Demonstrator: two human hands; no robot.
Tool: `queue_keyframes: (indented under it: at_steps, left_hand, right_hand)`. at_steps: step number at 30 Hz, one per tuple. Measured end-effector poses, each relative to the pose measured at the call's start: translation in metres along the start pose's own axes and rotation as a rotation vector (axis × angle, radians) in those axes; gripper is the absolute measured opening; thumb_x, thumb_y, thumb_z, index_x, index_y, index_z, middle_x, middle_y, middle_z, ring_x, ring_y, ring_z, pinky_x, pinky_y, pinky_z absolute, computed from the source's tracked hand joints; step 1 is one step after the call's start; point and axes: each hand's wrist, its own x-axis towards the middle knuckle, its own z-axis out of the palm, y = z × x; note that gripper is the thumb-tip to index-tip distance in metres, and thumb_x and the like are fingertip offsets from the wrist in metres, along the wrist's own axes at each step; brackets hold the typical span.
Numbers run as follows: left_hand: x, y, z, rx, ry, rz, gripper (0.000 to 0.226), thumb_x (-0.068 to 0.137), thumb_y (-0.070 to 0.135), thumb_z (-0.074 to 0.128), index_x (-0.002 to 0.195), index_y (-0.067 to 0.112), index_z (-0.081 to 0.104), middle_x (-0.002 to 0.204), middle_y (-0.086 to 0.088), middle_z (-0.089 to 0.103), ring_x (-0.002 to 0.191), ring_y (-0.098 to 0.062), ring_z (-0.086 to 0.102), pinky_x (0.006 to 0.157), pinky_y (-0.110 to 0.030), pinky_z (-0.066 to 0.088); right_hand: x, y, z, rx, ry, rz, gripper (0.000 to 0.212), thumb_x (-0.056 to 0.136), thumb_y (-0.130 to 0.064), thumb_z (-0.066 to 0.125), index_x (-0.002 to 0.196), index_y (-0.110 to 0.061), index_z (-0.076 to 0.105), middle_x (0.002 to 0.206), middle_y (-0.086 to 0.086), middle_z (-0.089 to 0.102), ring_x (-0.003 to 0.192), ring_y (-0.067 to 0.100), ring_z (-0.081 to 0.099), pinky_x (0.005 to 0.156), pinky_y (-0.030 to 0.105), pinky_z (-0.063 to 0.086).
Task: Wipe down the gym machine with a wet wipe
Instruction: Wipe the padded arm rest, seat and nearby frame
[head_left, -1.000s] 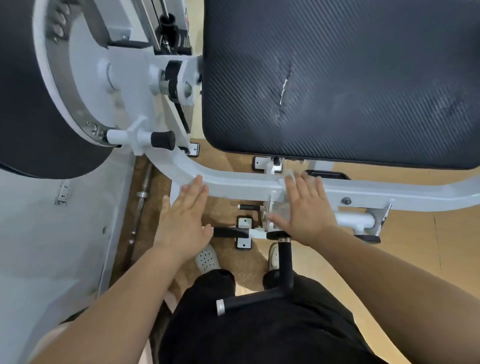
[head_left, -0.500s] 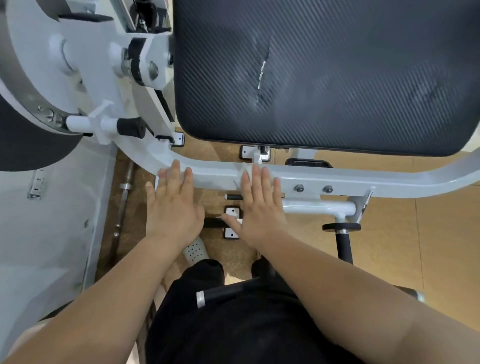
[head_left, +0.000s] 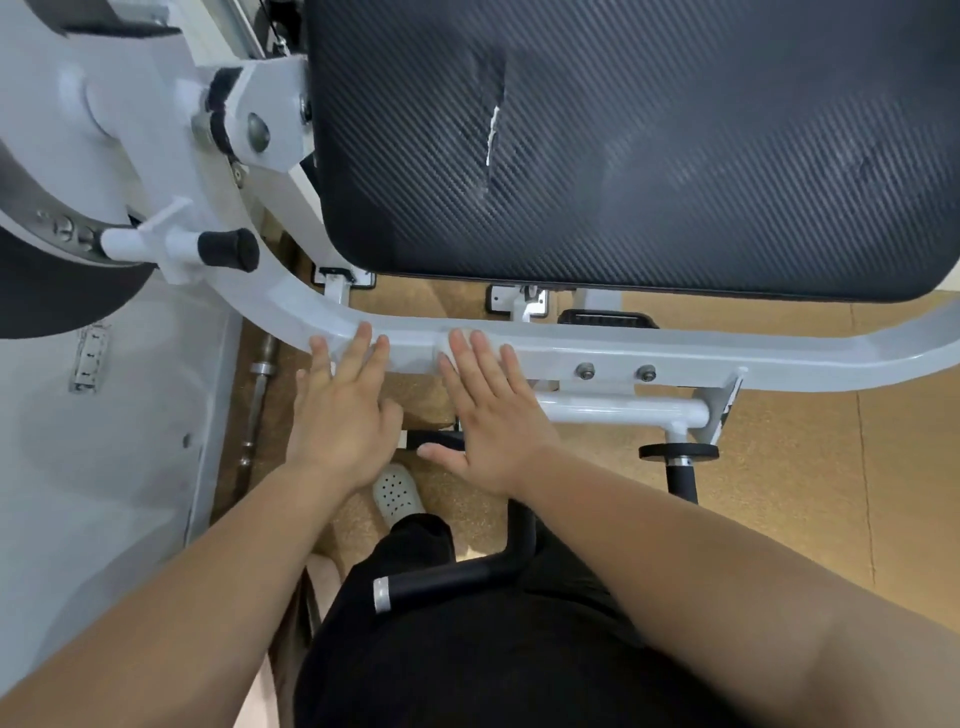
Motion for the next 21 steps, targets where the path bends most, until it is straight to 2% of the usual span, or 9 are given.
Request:
queue_keyframes:
  at_steps: [4,8,11,14,17,19,21]
  left_hand:
    - [-0.011,-0.017,-0.006,-0.068,0.104,-0.029,0.072,0.099,0.024,0.050,0.163,0.018,0.018,0.172,-0.006,0.003,0.158,-0.029,0.004,0.127,-0.056,0.007]
    - [-0.016,-0.048,-0.008,-0.116,0.179,-0.138,0.081,0.093,0.018,0.053,0.163,0.015,0.013,0.172,-0.009,0.000,0.158,-0.026,0.006,0.126,-0.056,0.009]
    - [-0.007,-0.073,-0.014,-0.261,0.186,-0.172,0.084,0.095,0.013,0.050,0.164,0.018,0.002,0.172,-0.002,-0.007,0.159,-0.018,0.001,0.128,-0.053,0.006]
    - [0.005,-0.088,-0.022,-0.520,0.157,-0.132,0.084,0.097,0.007,0.042,0.164,0.030,-0.002,0.172,0.009,-0.009,0.156,-0.006,-0.003,0.129,-0.044,0.002]
    - [0.011,-0.099,-0.023,-0.739,0.168,-0.092,0.078,0.097,0.002,0.037,0.165,0.028,0.009,0.172,0.010,0.003,0.154,0.001,0.001,0.129,-0.033,0.003]
    - [0.010,-0.104,-0.022,-0.846,0.187,-0.107,0.072,0.098,0.003,0.036,0.164,0.028,0.018,0.170,0.012,0.012,0.154,0.002,0.008,0.129,-0.033,0.008]
    - [0.007,-0.104,-0.023,-0.924,0.187,-0.112,0.069,0.100,0.007,0.036,0.162,0.035,0.021,0.167,0.020,0.015,0.152,0.005,0.012,0.129,-0.031,0.011]
  right_hand:
    - [0.028,-0.013,-0.007,-0.112,0.009,-0.124,0.102,0.096,-0.080,0.013,0.162,-0.007,-0.013,0.166,0.015,-0.031,0.152,0.032,-0.033,0.126,0.054,-0.010]
    - [0.059,-0.035,-0.014,-0.193,0.029,-0.260,0.102,0.096,-0.080,0.018,0.162,-0.007,-0.010,0.166,0.016,-0.030,0.153,0.033,-0.031,0.126,0.053,-0.010]
    - [0.098,-0.060,-0.026,-0.256,0.068,-0.347,0.100,0.097,-0.076,0.023,0.160,-0.007,-0.014,0.162,0.015,-0.036,0.153,0.033,-0.030,0.126,0.052,-0.011]
    - [0.132,-0.077,-0.043,-0.323,0.148,-0.417,0.093,0.101,-0.070,0.024,0.163,-0.007,-0.004,0.162,0.012,-0.037,0.152,0.032,-0.030,0.126,0.050,-0.012]
    - [0.136,-0.073,-0.050,-0.441,0.140,-0.462,0.090,0.102,-0.067,0.018,0.161,-0.005,-0.010,0.167,0.013,-0.029,0.153,0.033,-0.029,0.126,0.049,-0.012]
    - [0.121,-0.054,-0.046,-0.548,0.072,-0.524,0.091,0.102,-0.069,0.014,0.160,-0.005,-0.012,0.167,0.014,-0.029,0.152,0.034,-0.032,0.126,0.050,-0.014]
    - [0.107,-0.030,-0.043,-0.615,0.004,-0.590,0.092,0.101,-0.071,0.016,0.161,-0.005,-0.006,0.167,0.014,-0.026,0.153,0.033,-0.031,0.124,0.050,-0.019]
